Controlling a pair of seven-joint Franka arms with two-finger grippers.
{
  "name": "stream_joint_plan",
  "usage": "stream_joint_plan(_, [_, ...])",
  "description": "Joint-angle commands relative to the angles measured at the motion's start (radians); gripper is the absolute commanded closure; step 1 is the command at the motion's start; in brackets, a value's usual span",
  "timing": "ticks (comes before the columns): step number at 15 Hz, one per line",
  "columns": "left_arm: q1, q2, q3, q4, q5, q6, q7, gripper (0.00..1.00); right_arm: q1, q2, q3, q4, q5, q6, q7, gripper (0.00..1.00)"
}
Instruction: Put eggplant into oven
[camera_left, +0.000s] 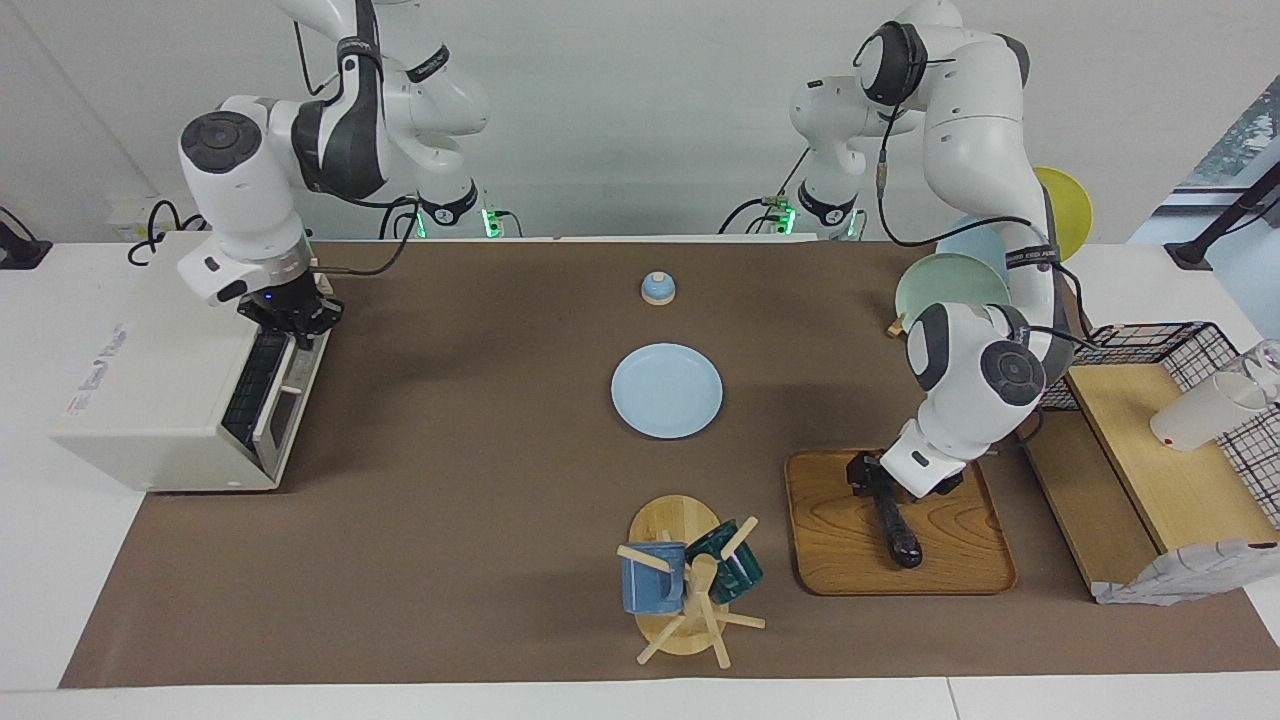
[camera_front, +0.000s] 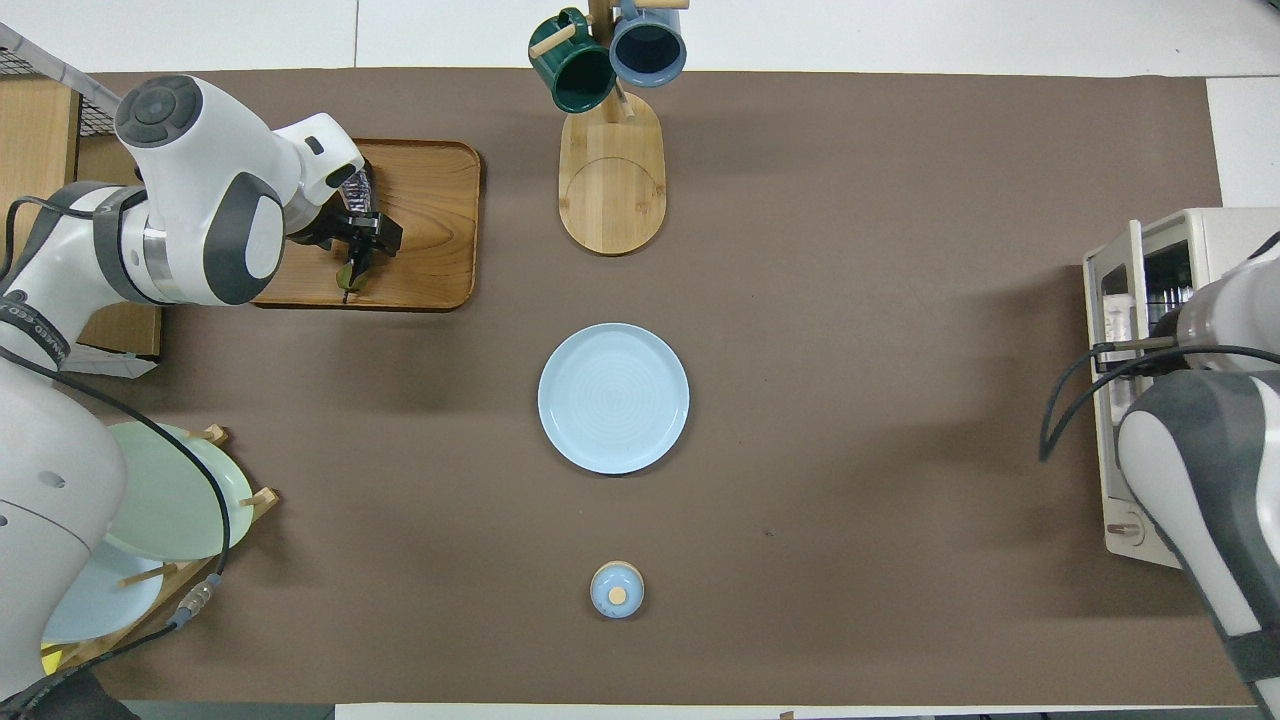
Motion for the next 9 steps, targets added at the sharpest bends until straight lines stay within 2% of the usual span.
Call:
stream_joint_plan(1, [-0.004,-0.024,0.007,-0.029,0.019,0.020,0.014,0.77,-0.017,0.076,-0.004,-0.031,0.025,0.141,0.002,1.00])
stream_joint_plan(2, [-0.004,-0.024,0.007,-0.028,0.019,0.019,0.019,0.91,-0.018,0.095,-0.004,-0.031,0.034,0.170,0.001,1.00])
stream_joint_plan(3, [-0.004,-0.024,0.007,-0.026,0.019,0.015,0.021,1.00,-0.018,0.112,-0.004,-0.034,0.040,0.198,0.001,1.00])
stream_joint_plan(6, [-0.006,-0.028,0.006,-0.006,0.017,-0.021,0.018,1.00,-0.017,0.126,-0.001,-0.064,0.045,0.288,0.002,1.00])
stream_joint_plan(9, [-0.013,-0.118,0.000,-0.021,0.003,-0.101,0.010,1.00,-0.017,0.197,0.001,-0.064,0.077,0.345,0.009,1.00])
